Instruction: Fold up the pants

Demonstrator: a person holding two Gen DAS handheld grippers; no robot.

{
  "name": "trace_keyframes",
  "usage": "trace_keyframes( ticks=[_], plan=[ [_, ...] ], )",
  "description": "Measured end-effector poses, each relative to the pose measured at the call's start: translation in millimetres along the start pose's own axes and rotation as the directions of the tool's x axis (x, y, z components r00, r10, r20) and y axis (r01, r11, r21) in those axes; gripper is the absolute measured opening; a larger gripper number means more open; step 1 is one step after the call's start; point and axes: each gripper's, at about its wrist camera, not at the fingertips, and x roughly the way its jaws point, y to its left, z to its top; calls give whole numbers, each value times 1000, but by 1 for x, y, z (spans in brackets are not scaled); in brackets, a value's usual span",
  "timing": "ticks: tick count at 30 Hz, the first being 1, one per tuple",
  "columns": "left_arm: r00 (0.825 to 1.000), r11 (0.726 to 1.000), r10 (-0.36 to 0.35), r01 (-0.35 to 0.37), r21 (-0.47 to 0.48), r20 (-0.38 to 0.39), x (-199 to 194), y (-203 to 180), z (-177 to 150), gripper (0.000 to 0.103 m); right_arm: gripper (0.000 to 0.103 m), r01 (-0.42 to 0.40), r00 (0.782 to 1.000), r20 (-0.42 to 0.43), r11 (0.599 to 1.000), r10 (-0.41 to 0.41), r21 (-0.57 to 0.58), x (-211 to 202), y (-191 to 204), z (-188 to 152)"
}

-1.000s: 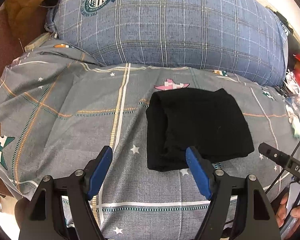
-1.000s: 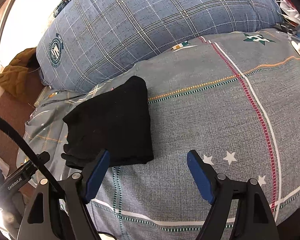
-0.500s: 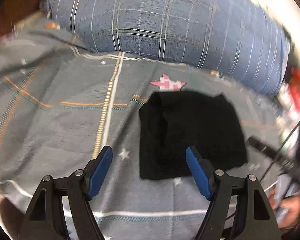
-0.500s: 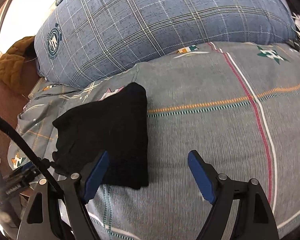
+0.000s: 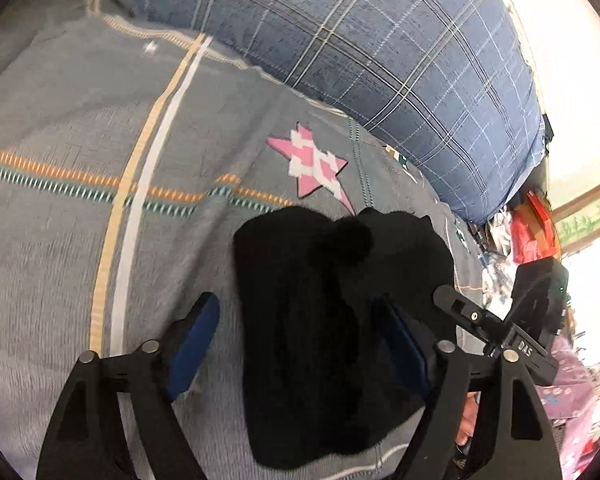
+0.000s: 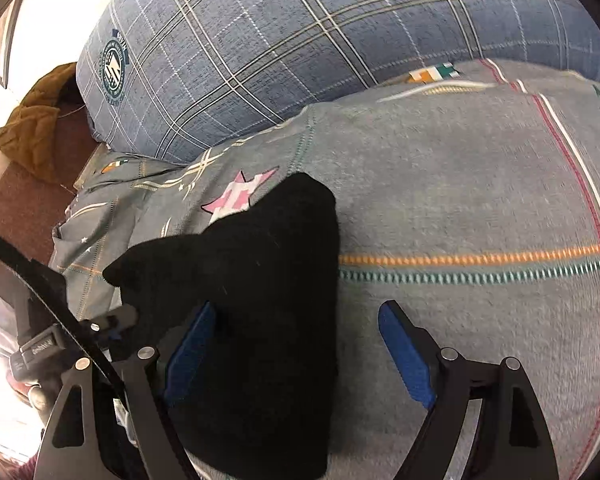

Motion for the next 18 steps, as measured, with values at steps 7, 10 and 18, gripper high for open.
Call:
trace_keyframes(
  ticks=[7, 10, 18],
  plan=[
    [998, 993, 56, -55, 106, -5, -4, -29, -4, 50, 56, 49, 999, 5, 990, -49, -134, -5, 44, -13],
    [1000, 997, 13, -14, 71, 24, -22, -31, -2, 48, 42, 11, 999, 37, 991, -6, -134, -30, 59, -11],
    [993, 999, -28, 23, 46, 111, -59, -37, 42, 48, 42, 3, 993, 115, 979, 21, -206, -57, 105, 22]
  ],
)
